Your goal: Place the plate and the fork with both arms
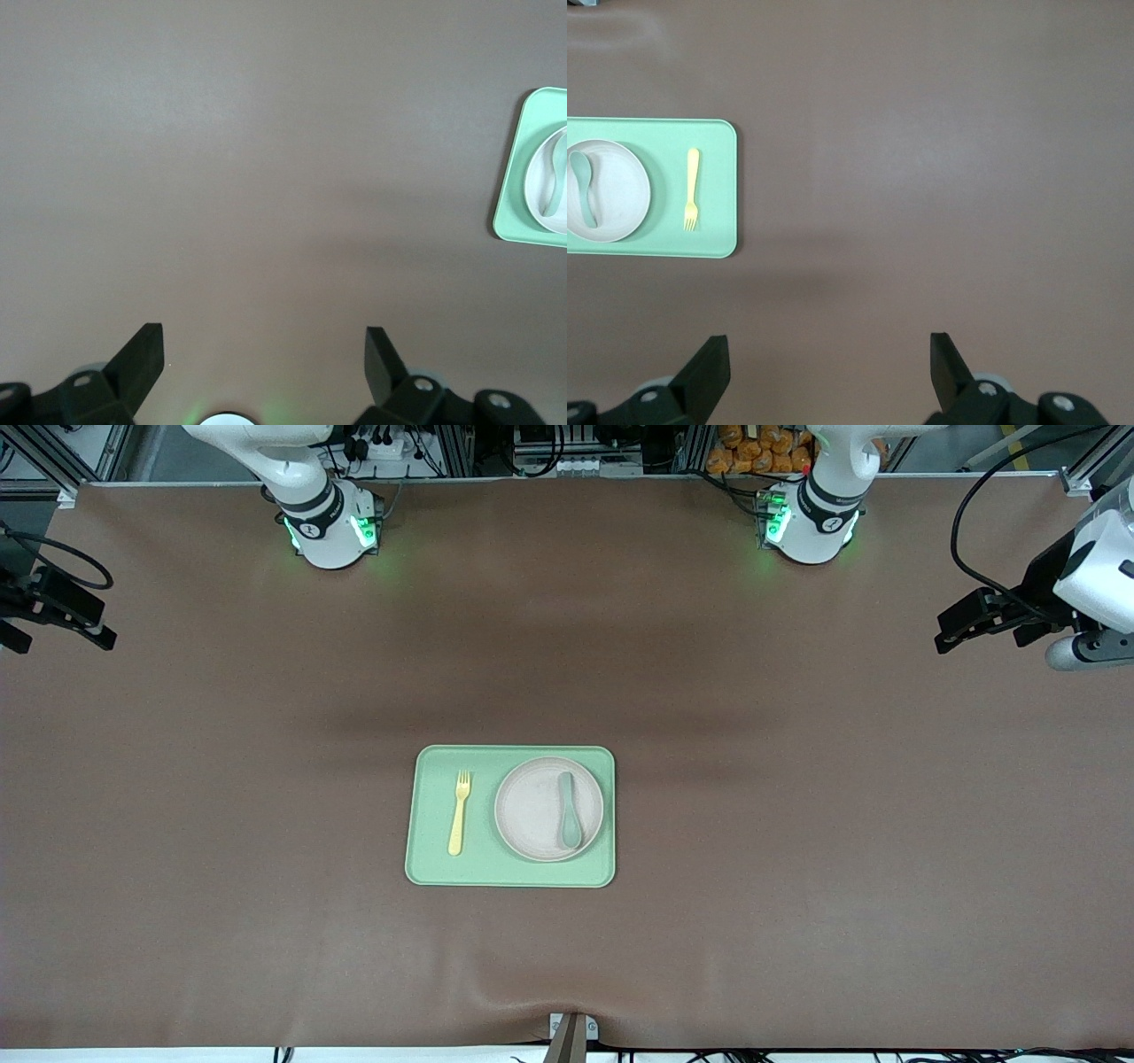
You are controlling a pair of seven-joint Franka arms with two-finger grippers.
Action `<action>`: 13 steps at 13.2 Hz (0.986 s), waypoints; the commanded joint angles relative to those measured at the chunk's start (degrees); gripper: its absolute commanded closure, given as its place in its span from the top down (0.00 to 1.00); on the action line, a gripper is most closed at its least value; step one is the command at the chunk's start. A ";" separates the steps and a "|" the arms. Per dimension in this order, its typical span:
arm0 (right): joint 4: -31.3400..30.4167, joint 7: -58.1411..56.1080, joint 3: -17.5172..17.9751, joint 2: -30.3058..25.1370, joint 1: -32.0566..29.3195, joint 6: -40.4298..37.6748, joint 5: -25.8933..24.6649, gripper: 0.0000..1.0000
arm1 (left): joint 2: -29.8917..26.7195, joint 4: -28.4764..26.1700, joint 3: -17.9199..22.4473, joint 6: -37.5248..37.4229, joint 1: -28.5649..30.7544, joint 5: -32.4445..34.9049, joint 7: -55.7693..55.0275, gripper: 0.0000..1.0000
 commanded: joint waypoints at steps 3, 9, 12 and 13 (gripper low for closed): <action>-1.23 -0.91 -0.67 -1.73 0.24 -2.11 -0.70 1.00 | -1.39 -0.46 0.01 -0.01 0.34 -0.61 -0.10 1.00; -5.29 -0.91 -0.67 -4.99 0.76 -0.17 -0.97 1.00 | -1.39 -0.55 -0.08 -0.01 0.34 -0.61 -0.10 1.00; -2.56 -0.64 -0.76 -3.14 2.79 -0.17 -3.86 1.00 | -1.30 -0.37 0.09 -0.19 0.34 -0.35 -0.10 1.00; -2.56 -0.82 -0.67 -3.14 2.44 -0.09 -3.96 1.00 | -1.30 -0.28 0.09 -0.19 0.25 -0.17 -0.19 1.00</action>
